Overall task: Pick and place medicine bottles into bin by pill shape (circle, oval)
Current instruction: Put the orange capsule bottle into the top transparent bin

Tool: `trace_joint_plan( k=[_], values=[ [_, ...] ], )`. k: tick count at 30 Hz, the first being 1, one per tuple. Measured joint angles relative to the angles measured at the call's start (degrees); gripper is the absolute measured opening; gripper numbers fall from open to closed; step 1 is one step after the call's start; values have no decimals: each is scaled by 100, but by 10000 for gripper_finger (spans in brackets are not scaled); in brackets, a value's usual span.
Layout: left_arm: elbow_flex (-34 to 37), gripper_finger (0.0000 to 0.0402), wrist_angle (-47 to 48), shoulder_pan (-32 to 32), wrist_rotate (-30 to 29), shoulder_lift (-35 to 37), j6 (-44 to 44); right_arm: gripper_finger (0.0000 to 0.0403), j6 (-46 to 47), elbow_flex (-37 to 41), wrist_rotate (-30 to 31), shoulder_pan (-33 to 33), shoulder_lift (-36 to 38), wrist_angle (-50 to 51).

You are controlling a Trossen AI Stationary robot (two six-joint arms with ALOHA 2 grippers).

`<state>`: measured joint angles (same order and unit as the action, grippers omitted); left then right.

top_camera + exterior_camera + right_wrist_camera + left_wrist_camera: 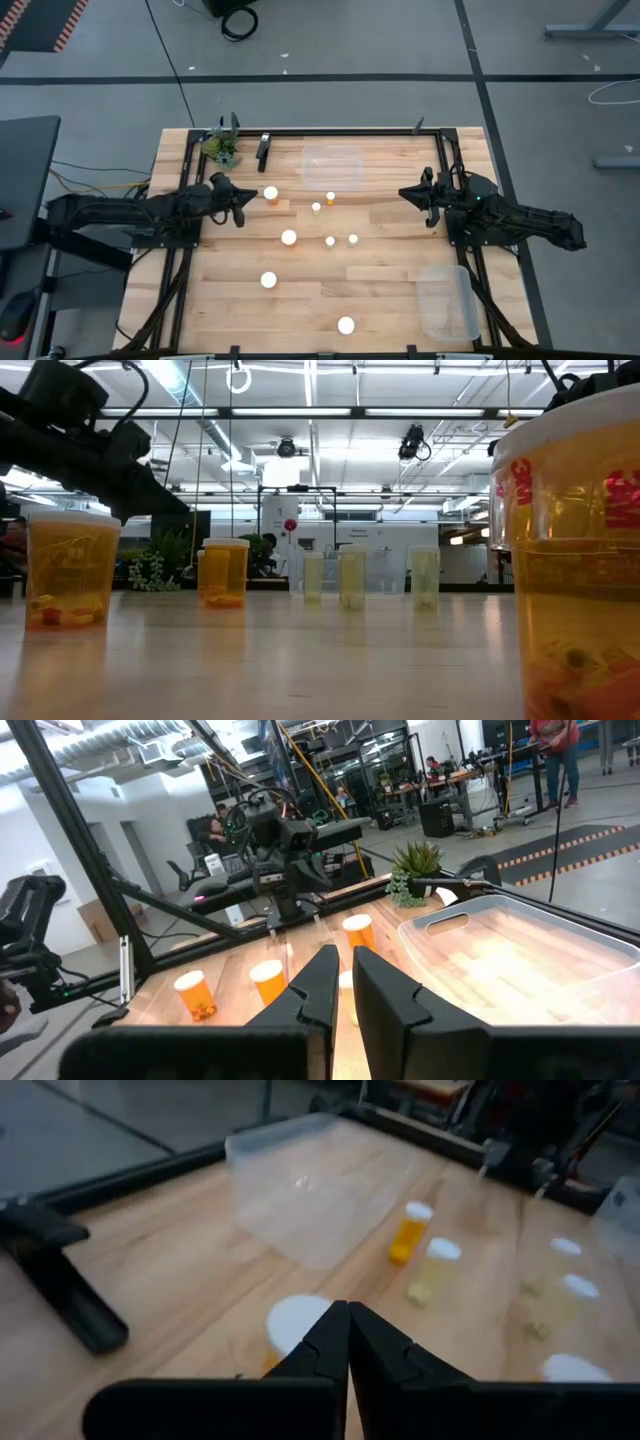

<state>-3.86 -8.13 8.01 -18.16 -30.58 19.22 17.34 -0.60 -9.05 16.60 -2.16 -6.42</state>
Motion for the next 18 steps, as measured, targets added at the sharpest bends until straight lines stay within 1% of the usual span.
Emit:
trace_joint_plan(
  k=[5,14,18],
  values=[
    [0,53,-1,273,38,-322,257,41,0,2,1,0,-1,0],
    [-15,110,13,725,413,-777,424,41,0,0,1,2,-1,0],
    [-366,142,592,906,428,-1051,396,41,0,2,1,1,-1,2]
  ],
)
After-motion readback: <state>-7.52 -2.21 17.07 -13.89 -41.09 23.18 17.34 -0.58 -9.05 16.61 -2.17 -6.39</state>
